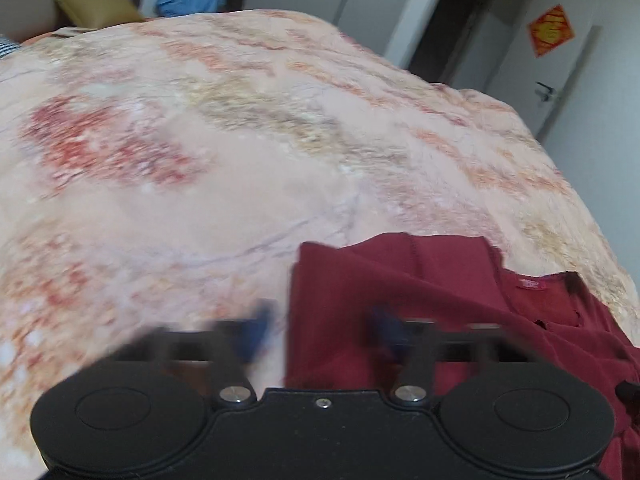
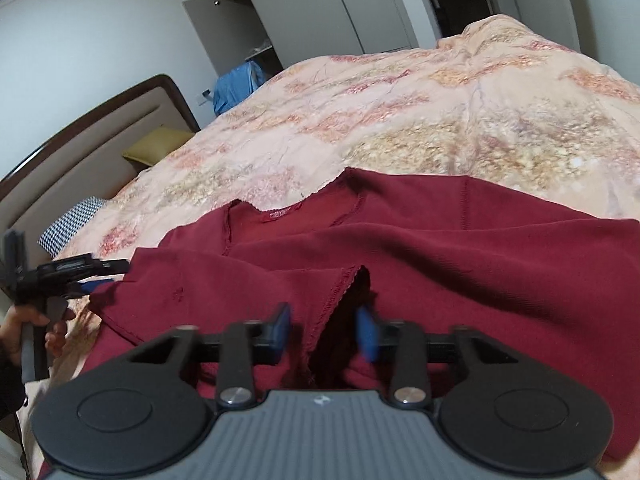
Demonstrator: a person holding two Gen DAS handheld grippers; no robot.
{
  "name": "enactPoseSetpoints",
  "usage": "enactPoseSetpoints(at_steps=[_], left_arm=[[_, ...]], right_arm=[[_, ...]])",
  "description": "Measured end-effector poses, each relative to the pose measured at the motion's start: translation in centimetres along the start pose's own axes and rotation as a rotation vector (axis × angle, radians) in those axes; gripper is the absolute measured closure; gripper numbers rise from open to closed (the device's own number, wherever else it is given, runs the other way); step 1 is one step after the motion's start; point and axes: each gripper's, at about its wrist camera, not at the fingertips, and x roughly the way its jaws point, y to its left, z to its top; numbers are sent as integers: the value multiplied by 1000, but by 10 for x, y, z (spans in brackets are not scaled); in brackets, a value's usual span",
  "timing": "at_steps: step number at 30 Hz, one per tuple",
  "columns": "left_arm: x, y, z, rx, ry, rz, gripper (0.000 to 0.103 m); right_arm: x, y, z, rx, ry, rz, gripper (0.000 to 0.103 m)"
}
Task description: Fold small clothes
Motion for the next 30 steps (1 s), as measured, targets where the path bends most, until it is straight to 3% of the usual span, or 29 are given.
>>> enactPoseSetpoints(at_steps=[2,5,8,10,12,15,17,18,19,22,24,30], left_arm=[[-8,-2,1,1,-64,-14,93],[-25,-9,-1,52,-190,-65,95],[-20,-14,-4,80,-191,-16,94],[-12,-10,-4,64,-146,4,86],[-10,2,-4,1,-116,10,60],[-27,17,-6,-60,-131,-40,37],[-41,21,-9,-66,-120,-64,34],[-47,20,-13,-55,-105,-75,33],[-53,20,-17,-44,-87,-82,33],[-60,14,-34,0,-29,-75,34],[-56,8,-44,50,15,5,63],[-47,-3,-53,66,-7,117,65]], right_arm=[[0,4,2,-26,-20,-6,95],[-10,12,6,-89,-120,-32,96],[-14,17,9,-123,-187,-56,97],[-6,17,10,-114,-157,-58,96],[4,14,7,-92,-103,-61,96],[7,7,1,-62,-70,-65,86],[1,3,-1,-41,-73,-50,78],[-2,0,-3,-36,-76,-38,69],[-6,-1,-5,-32,-79,-30,65],[-15,-4,-13,-34,-68,-9,62],[-15,-5,-18,-39,-55,-27,63],[-14,1,-25,-56,-52,-88,63]])
